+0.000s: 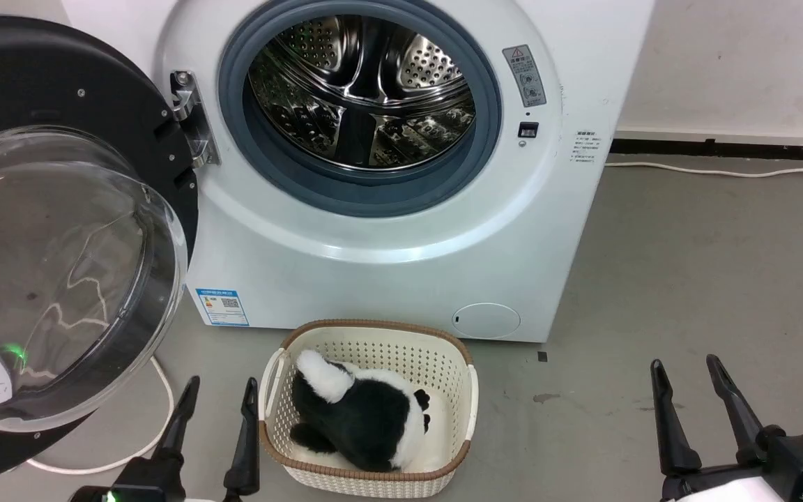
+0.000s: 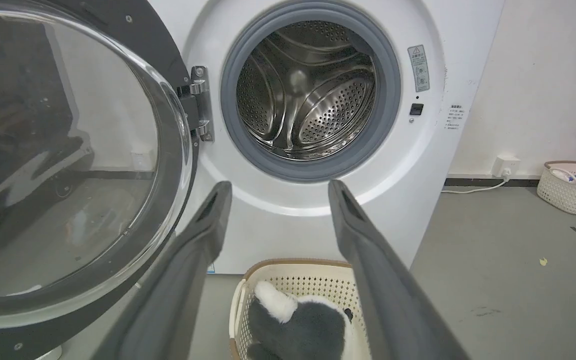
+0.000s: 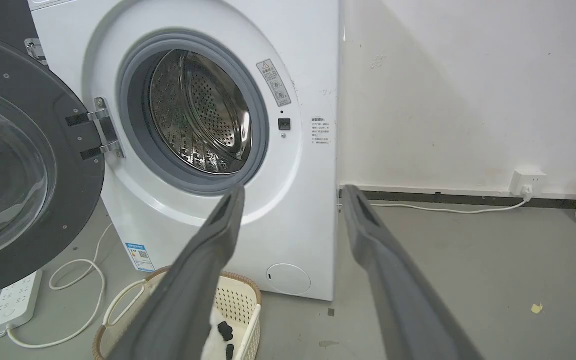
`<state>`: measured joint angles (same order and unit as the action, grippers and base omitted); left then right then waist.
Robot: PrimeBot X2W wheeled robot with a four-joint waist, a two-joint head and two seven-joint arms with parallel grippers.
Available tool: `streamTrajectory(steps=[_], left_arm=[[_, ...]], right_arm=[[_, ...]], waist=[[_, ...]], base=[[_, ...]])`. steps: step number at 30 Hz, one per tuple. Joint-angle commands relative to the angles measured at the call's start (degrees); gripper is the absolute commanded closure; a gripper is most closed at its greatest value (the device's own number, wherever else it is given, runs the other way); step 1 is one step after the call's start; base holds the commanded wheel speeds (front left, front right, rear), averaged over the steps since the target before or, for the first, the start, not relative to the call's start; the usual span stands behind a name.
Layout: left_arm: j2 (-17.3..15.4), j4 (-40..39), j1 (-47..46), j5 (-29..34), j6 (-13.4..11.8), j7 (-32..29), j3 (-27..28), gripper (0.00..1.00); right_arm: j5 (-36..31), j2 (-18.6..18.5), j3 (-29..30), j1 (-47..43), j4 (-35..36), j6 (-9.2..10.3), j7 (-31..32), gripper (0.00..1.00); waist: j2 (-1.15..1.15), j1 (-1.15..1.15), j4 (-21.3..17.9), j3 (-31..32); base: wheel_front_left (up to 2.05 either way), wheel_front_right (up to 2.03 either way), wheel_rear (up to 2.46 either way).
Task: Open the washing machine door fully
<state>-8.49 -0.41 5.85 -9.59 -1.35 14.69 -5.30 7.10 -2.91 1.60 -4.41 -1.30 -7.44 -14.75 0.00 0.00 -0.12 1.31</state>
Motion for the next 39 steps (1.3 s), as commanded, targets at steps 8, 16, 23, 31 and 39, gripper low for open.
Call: streamTrajectory(steps=[8,16,23,31,39], left_arm=[[0.88,2.23,0.32,1.26,-0.3,0.3,0.73,0.0],[1.39,2.16,0.1,1.63,-0.3,0.3,1.3,0.0],[1.55,2.11,0.03,1.36,-0.01,-0.06,1.42,1.0],[1.79,2.02,-0.3,1.82,0.07,-0.89,1.57,1.0],[2.05,1.91,-0.68,2.35,0.15,-1.83,1.82,1.0]], right_arm=[[-0.11,0.03,-0.05,-0.54,-0.86,-0.05,-0.25,0.0],[-2.09,0.03,-0.1,-0.62,-1.35,-0.05,-0.25,0.0],[-1.99,0.0,-0.05,0.02,-1.63,0.0,0.05,1.0],[-2.3,0.0,-0.17,0.28,-1.47,0.0,0.88,1.0],[-2.63,0.0,-0.27,0.56,-1.28,-0.01,1.82,1.0]], waist=[[0.0,0.0,-0.2,0.08],[0.0,0.0,-0.32,0.08],[0.0,0.0,-0.29,0.03],[0.0,0.0,-0.27,-0.04],[0.0,0.0,-0.24,-0.13]], base=[[0.0,0.0,0.0],[0.0,0.0,0.0],[0.0,0.0,0.0],[0.0,0.0,0.0],[0.0,0.0,0.0]])
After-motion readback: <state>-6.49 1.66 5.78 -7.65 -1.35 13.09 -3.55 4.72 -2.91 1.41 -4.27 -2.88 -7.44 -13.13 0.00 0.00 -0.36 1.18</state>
